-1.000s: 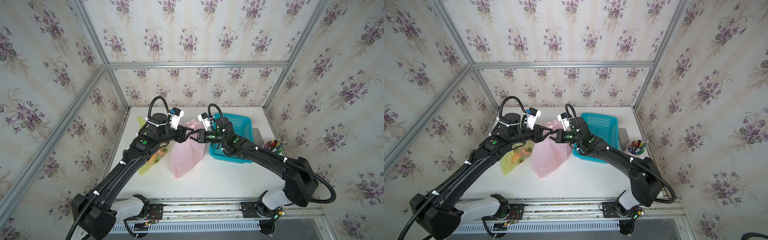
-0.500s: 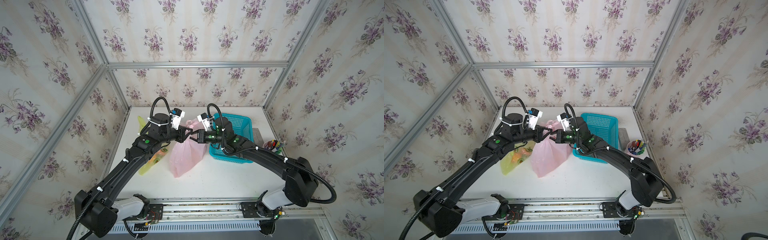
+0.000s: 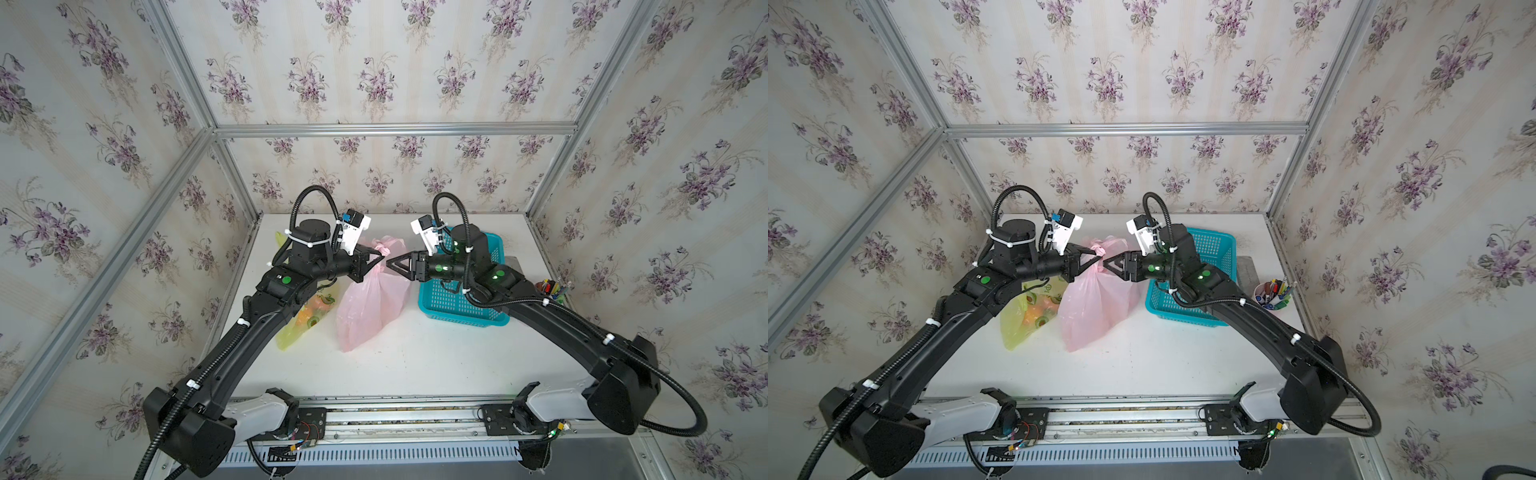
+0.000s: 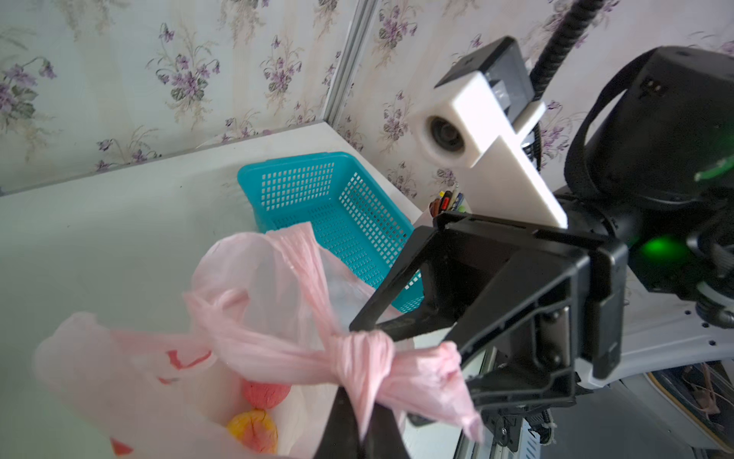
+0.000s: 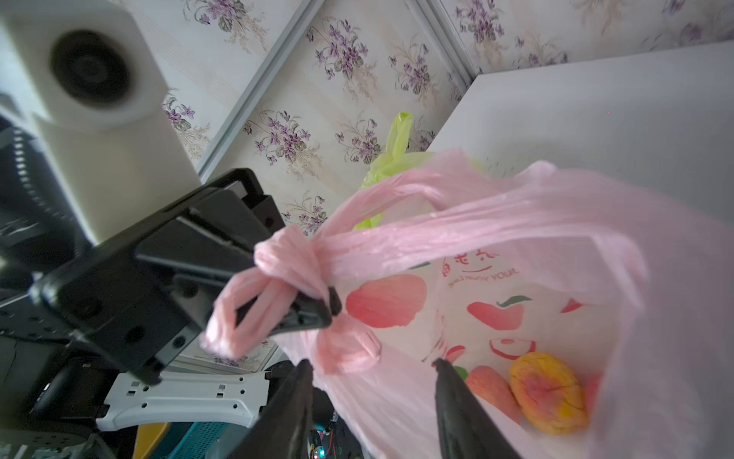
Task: Place the peach into a plastic bag & tie a knot
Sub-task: Cross the plastic bag at the center of the board.
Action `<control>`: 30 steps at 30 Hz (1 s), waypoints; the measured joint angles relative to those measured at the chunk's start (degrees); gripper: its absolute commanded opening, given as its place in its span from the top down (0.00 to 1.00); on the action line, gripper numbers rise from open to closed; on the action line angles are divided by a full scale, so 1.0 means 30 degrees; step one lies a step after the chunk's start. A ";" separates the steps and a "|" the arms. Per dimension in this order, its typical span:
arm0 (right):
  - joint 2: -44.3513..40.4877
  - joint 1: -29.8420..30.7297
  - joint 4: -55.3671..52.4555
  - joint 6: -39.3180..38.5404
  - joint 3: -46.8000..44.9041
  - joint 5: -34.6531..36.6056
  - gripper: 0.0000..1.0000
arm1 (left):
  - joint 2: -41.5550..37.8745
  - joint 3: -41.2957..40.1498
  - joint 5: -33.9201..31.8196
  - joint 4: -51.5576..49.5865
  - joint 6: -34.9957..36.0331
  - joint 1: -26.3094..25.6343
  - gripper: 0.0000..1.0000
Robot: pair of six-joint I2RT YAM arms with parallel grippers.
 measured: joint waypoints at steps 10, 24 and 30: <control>-0.3694 -0.0860 -0.2470 -0.5093 0.0466 -0.1035 0.14 | 0.3249 0.2506 0.8473 -0.0044 0.0138 0.1268 1.00; 0.0663 -0.0896 -0.2674 -0.8845 0.4131 -0.3308 0.09 | 0.4073 0.2637 1.2502 -0.0510 -0.0299 0.1268 1.00; 0.3038 -0.0918 -0.3439 -1.0032 0.5479 -0.5916 0.13 | 0.3956 0.2361 1.2590 -0.1341 -0.0022 0.1282 1.00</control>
